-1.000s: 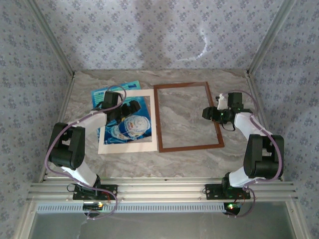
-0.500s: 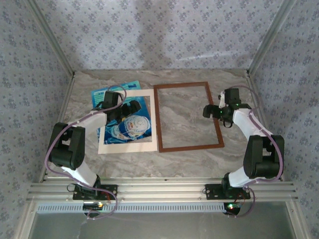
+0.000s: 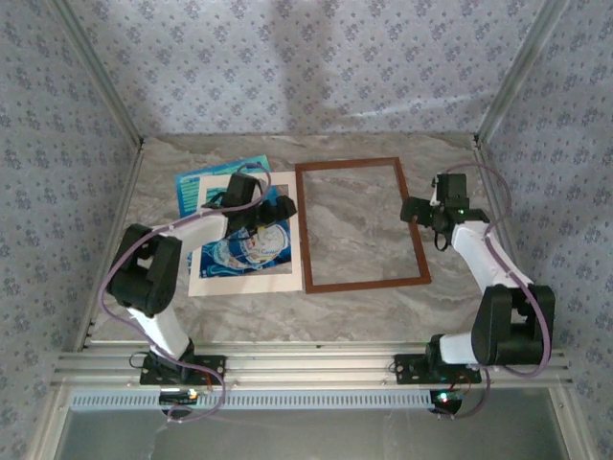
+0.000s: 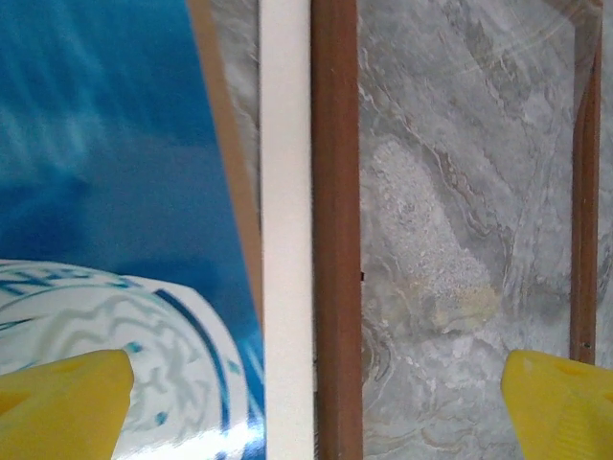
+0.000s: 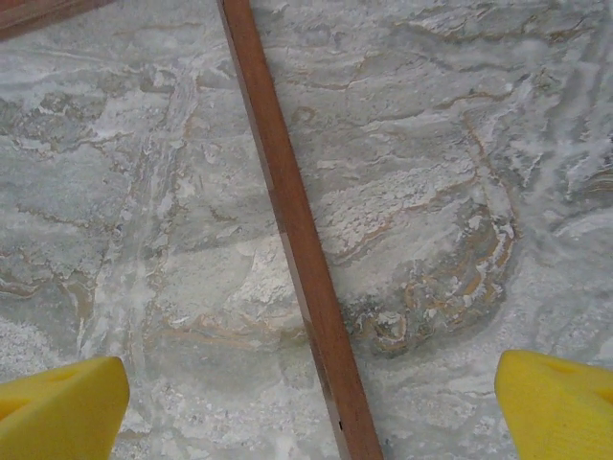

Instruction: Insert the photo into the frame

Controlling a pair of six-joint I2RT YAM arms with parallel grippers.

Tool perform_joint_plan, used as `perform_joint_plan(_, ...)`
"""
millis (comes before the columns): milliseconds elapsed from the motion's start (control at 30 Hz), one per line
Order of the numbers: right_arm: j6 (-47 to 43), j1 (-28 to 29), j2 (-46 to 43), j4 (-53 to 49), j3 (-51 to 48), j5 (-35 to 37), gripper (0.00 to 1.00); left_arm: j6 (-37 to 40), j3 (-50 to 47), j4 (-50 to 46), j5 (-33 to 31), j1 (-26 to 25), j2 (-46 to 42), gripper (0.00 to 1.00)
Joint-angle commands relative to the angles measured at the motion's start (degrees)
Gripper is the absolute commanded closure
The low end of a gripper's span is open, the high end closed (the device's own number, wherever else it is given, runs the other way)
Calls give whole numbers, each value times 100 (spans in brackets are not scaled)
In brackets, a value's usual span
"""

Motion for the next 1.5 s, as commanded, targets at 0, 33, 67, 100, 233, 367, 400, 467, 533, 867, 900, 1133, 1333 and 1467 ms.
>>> perform_joint_plan(0, 45, -122, -8, 191, 78, -290, 0, -51, 301, 127, 107, -182, 268, 2)
perform_joint_plan(33, -20, -189, 122, 226, 199, -474, 0, -65, 364, 127, 124, -234, 348, 1)
perform_joint_plan(67, -53, -205, 256, 237, 319, -668, 0, -76, 424, 127, 134, -278, 417, 1)
perform_joint_plan(100, -102, -205, 393, 242, 424, -856, 0, -88, 472, 120, 139, -307, 465, 1)
perform_joint_plan(233, -35, -156, 1047, 686, 819, -1401, 0, -104, 632, 119, 160, -420, 625, 1)
perform_joint_plan(367, 72, -7, 1988, 1003, 1457, -1417, 0, -104, 784, 77, 167, -492, 781, 2)
perform_joint_plan(400, 120, 26, 2203, 1083, 1708, -1413, 0, -95, 818, 60, 169, -502, 812, 1)
perform_joint_plan(467, 250, 106, 2763, 1240, 2135, -1305, 0, -66, 892, -1, 160, -506, 899, 1)
perform_joint_plan(533, 341, 170, 3285, 1292, 2573, -1250, 0, -36, 938, -54, 161, -509, 950, 1)
perform_joint_plan(867, 676, 433, 5167, 830, 4593, -1449, 0, 108, 1065, -266, 64, -481, 1002, 1)
perform_joint_plan(900, 712, 441, 5243, 830, 4669, -1489, 0, 122, 1079, -272, 63, -473, 1003, 2)
perform_joint_plan(1133, 818, 456, 5447, 661, 4749, -1511, 0, 120, 1089, -255, 114, -467, 1043, 2)
perform_joint_plan(1333, 873, 403, 5483, 593, 4654, -1584, 0, 100, 1081, -225, 160, -460, 1039, 1)
perform_joint_plan(1467, 875, 406, 5371, 593, 4628, -1565, 0, 104, 1074, -229, 162, -467, 1008, 1)
